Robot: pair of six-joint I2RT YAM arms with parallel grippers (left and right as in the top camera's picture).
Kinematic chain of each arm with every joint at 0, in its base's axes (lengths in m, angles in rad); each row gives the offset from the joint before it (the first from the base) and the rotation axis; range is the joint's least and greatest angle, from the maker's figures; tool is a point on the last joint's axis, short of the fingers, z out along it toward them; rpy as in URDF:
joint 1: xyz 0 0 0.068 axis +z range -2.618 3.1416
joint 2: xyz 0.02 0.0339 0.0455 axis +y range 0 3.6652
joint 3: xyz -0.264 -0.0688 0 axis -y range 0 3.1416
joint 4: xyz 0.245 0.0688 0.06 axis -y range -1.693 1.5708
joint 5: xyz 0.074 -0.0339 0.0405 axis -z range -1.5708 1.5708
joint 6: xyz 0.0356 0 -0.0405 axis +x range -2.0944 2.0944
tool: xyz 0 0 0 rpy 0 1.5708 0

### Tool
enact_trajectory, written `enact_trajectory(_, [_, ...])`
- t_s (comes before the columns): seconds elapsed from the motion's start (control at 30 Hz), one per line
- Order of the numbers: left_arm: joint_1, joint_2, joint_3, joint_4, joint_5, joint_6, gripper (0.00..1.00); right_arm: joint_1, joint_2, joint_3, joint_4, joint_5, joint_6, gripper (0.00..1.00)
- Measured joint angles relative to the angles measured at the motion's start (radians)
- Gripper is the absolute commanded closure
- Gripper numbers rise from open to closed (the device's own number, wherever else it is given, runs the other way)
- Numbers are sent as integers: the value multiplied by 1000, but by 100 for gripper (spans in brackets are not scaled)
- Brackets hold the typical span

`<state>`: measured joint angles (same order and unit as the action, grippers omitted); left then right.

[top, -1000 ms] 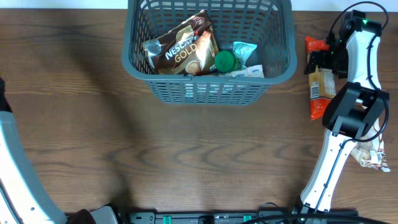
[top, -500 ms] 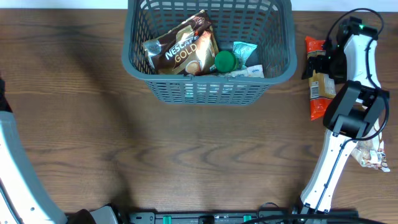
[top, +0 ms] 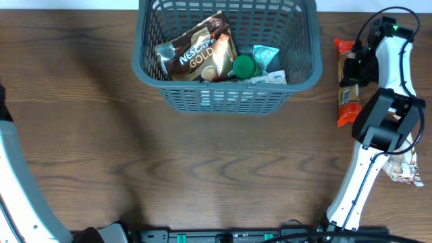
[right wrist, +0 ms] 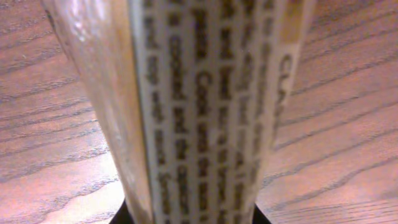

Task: Pack container
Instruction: 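Lower right gripper onto the orange-ended clear pack and grasp it, then carry the orange pack with right gripper and drop it into basket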

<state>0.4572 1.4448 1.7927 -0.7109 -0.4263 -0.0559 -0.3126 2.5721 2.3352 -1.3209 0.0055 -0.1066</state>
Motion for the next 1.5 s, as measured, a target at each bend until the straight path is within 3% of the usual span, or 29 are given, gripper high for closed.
enact_trajectory(0.3, [0,0,0,0,0,0,2,12,-36,-15,2,-15,19,98])
enact_trajectory(0.43, [0,0,0,0,0,0,1,24,-131,-19,26,-28,35,98])
enact_trajectory(0.8, [0,0,0,0,0,0,1,51,-793,7,265,-34,71,99])
enact_trajectory(0.97, [0,0,0,0,0,0,1,156,-947,32,348,-86,-8,99])
enact_trajectory(1.13, [0,0,0,0,0,0,1,329,-941,32,355,-166,-194,99])
enact_trajectory(1.5, [0,0,0,0,0,0,1,598,-708,6,295,-197,-565,99])
